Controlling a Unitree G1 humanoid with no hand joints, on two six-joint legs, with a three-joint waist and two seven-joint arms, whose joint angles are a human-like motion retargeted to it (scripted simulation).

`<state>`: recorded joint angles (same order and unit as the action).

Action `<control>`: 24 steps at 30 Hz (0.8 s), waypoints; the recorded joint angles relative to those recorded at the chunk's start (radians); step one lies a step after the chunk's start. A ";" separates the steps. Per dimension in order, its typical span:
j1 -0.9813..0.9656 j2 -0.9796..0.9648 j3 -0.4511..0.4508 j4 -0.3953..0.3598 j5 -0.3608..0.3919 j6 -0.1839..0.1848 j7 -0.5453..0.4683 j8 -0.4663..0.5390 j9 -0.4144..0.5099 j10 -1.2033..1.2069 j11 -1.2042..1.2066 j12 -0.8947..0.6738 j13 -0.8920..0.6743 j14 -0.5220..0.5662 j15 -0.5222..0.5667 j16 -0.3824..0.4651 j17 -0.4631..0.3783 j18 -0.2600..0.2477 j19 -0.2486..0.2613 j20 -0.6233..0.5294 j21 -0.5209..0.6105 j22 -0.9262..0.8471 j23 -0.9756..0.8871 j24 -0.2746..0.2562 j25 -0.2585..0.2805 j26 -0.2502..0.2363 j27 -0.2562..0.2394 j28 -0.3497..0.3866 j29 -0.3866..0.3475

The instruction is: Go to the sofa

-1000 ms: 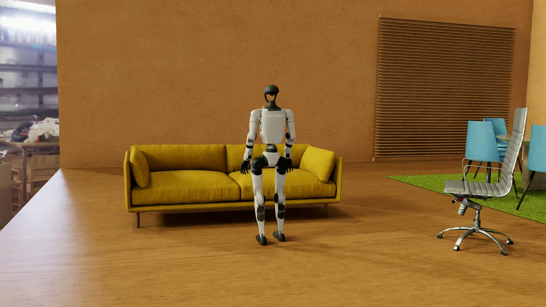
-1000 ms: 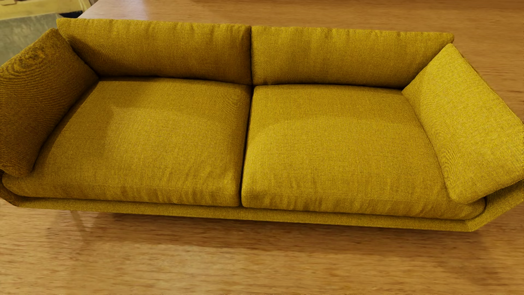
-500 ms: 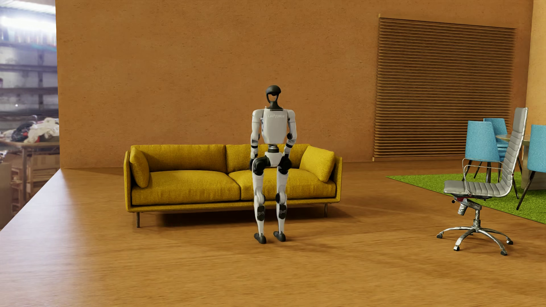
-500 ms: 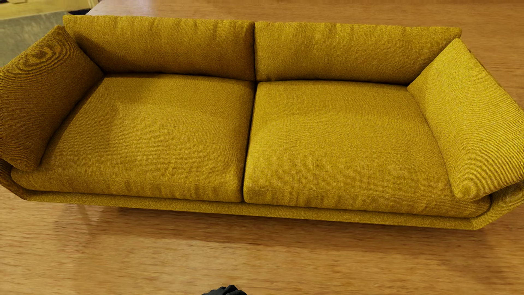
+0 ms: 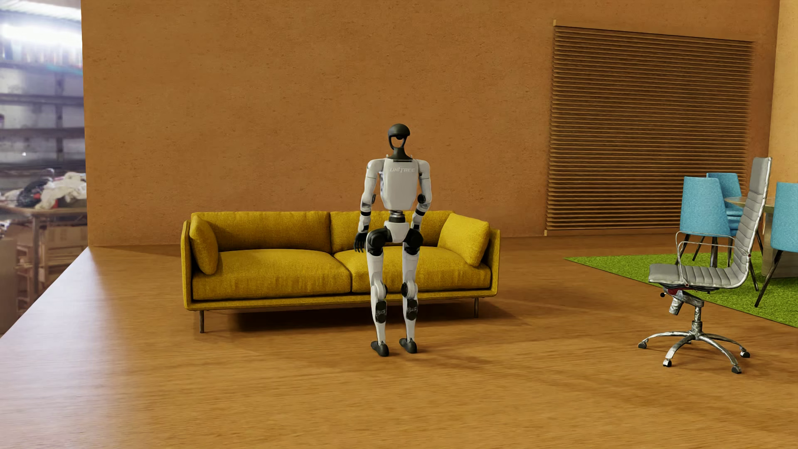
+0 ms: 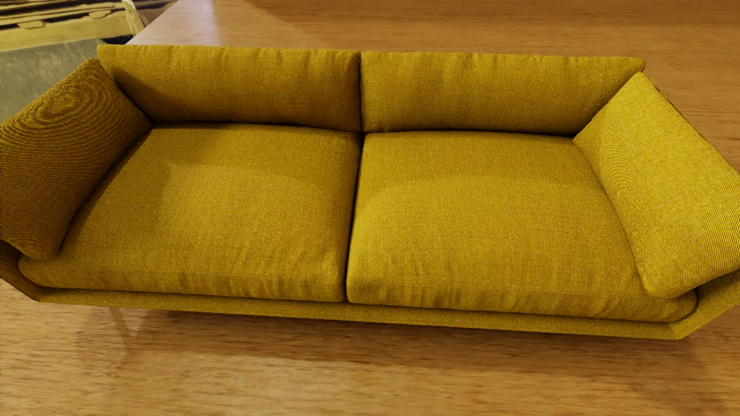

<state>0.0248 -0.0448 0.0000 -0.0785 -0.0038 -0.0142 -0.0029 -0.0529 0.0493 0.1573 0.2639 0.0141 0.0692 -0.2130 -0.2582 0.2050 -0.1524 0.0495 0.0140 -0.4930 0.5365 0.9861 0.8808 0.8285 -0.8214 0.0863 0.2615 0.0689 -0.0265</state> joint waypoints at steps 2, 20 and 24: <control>-0.001 0.000 0.001 0.001 0.001 -0.001 -0.001 -0.001 -0.001 0.003 0.001 0.002 -0.015 -0.003 -0.002 -0.001 -0.008 0.001 0.001 0.005 0.015 -0.005 0.013 -0.006 0.002 0.000 -0.006 0.006 0.021; -0.002 0.007 0.005 0.007 0.009 -0.008 -0.014 -0.015 -0.014 0.011 -0.005 -0.036 -0.073 -0.018 -0.004 -0.079 0.028 0.000 -0.019 0.020 -0.009 -0.053 -0.012 -0.022 -0.005 -0.007 -0.016 0.016 0.029; 0.006 0.016 0.005 0.006 0.008 -0.009 -0.017 -0.018 -0.013 0.011 -0.004 -0.026 -0.067 -0.021 -0.010 -0.079 0.020 -0.001 -0.023 0.030 -0.008 -0.038 0.004 -0.018 -0.011 -0.001 -0.001 0.022 0.029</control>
<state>0.0303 -0.0286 0.0051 -0.0724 0.0039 -0.0233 -0.0199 -0.0713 0.0359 0.1684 0.2596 -0.0124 0.0020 -0.2338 -0.2685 0.1260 -0.1321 0.0481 -0.0086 -0.4634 0.5286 0.9486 0.8851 0.8103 -0.8319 0.0858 0.2603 0.0909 0.0025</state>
